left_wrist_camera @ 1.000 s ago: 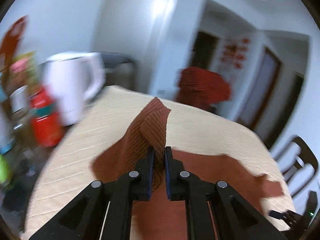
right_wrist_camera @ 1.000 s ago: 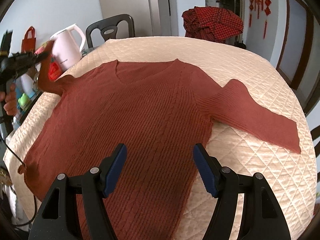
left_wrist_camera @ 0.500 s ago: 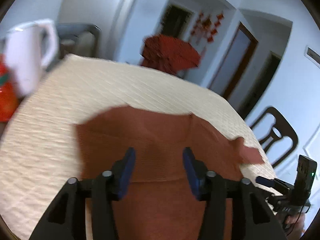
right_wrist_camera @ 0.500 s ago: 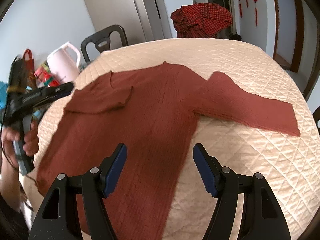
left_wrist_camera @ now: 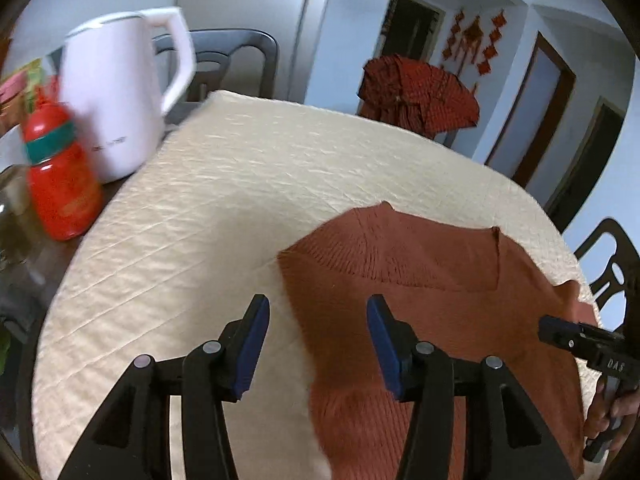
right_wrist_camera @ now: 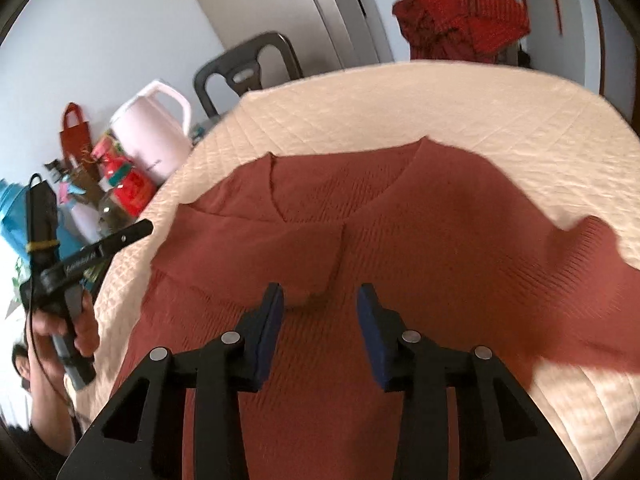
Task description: Fold small clothes
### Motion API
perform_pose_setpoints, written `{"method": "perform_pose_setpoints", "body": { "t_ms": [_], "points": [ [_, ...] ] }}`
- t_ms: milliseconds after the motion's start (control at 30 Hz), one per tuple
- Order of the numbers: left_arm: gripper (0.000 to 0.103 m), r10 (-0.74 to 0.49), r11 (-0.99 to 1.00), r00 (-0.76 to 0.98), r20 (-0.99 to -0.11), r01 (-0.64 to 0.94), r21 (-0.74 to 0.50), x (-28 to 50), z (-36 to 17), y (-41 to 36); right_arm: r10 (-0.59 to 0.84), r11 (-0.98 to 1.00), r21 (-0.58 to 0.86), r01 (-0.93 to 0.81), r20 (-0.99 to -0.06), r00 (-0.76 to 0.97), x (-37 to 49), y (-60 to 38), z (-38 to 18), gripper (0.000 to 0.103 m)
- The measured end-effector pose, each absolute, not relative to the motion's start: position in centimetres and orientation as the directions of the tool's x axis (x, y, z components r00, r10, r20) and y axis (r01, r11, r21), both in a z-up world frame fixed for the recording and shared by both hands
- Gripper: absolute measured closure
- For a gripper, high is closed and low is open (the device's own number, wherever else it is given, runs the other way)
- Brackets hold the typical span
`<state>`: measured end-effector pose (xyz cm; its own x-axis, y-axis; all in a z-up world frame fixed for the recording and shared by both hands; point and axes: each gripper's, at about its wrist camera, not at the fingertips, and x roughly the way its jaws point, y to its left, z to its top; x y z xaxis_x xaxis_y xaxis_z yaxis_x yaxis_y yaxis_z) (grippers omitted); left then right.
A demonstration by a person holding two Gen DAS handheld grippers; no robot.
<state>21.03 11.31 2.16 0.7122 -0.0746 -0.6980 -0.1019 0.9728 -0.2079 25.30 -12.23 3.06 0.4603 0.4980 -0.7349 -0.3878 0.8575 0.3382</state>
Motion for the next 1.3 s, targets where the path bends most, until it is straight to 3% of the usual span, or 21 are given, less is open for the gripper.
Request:
{"method": "perform_pose_setpoints", "body": {
  "t_ms": [100,200,233,267,300,333,467,767,900,1033,1100,1300],
  "points": [
    [0.051,-0.051,0.976,0.676,-0.735,-0.123,-0.181,22.8,0.9,11.4,0.49,0.862,0.346,-0.37,-0.754,0.437,26.9,-11.4,2.2,0.063],
    [0.064,-0.053,0.976,0.659,-0.75,-0.124,-0.178,23.3,-0.3,11.3,0.486,0.862,0.341,-0.375,-0.763,0.426,27.6,-10.7,1.9,0.064],
    [0.077,-0.064,0.976,0.664,-0.745,-0.114,-0.185,23.2,-0.2,11.2,0.476,0.865,0.32,-0.387,-0.768,0.428,27.6,-10.4,2.0,0.066],
    [0.082,-0.07,0.976,0.67,-0.739,-0.105,-0.188,23.0,-0.2,11.1,0.472,0.864,0.307,-0.398,-0.769,0.431,27.6,-10.3,2.1,0.073],
    [0.086,-0.065,0.977,0.673,-0.736,-0.109,-0.185,22.9,-0.1,11.1,0.467,0.864,0.295,-0.408,-0.773,0.429,27.7,-10.0,2.1,0.097],
    [0.09,-0.067,0.976,0.68,-0.73,-0.109,-0.19,22.8,0.0,11.2,0.465,0.864,0.29,-0.412,-0.774,0.429,27.9,-9.9,2.2,0.1],
    [0.09,-0.078,0.966,0.71,-0.7,-0.119,-0.229,22.3,0.6,11.9,0.489,0.861,0.307,-0.406,-0.721,0.492,28.4,-10.6,3.6,0.1],
    [0.089,-0.056,0.946,0.735,-0.676,-0.177,-0.271,21.0,1.5,13.5,0.47,0.871,0.303,-0.386,-0.741,0.479,28.1,-11.4,3.0,0.096],
    [0.089,-0.119,0.951,0.768,-0.63,-0.095,-0.294,19.2,3.6,12.3,0.491,0.856,0.288,-0.43,-0.712,0.501,26.4,-11.3,4.4,0.096],
    [0.089,-0.154,0.976,0.687,-0.71,-0.005,-0.217,19.2,2.1,9.0,0.439,0.86,0.225,-0.458,-0.785,0.438,26.0,-10.2,2.1,0.096],
    [0.089,-0.146,0.982,0.643,-0.752,0.005,-0.186,19.5,0.5,8.3,0.448,0.858,0.235,-0.458,-0.777,0.441,25.8,-10.6,1.7,0.096],
    [0.089,-0.148,0.981,0.659,-0.737,0.002,-0.195,19.0,1.0,8.5,0.458,0.859,0.244,-0.45,-0.76,0.461,25.7,-11.9,3.0,0.096]
  ]
}}
